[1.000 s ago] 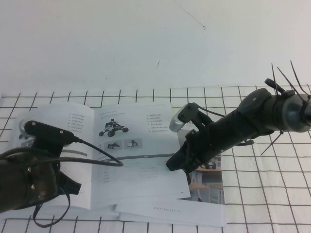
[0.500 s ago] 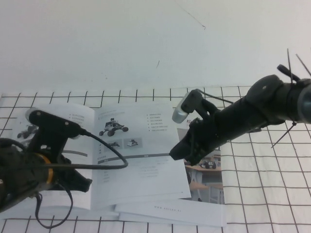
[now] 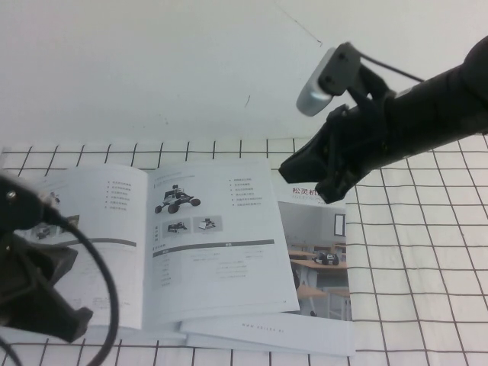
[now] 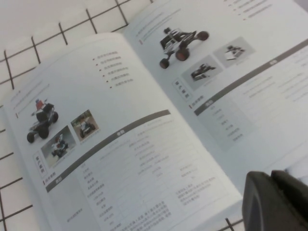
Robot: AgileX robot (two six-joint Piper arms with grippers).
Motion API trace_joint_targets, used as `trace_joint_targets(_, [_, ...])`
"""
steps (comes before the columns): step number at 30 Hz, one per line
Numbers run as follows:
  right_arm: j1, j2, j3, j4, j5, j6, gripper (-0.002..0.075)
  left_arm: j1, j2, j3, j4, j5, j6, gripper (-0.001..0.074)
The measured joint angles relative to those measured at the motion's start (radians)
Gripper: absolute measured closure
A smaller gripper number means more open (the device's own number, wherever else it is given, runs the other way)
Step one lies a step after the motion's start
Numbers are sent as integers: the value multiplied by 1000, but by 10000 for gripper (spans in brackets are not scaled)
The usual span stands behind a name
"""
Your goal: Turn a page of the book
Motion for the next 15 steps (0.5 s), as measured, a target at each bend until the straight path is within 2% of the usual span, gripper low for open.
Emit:
trace_joint_targets(4, [0, -119, 0, -124, 18, 113, 727, 0, -114, 0, -93, 76, 92, 738])
trace_joint_targets(10, [0, -303, 0, -365, 57, 316, 727, 0, -238, 0, -183, 198, 115, 738])
trace_joint_targets(15, [0, -455, 35, -475, 94, 422, 727, 0, -340, 0, -231, 311, 133, 738])
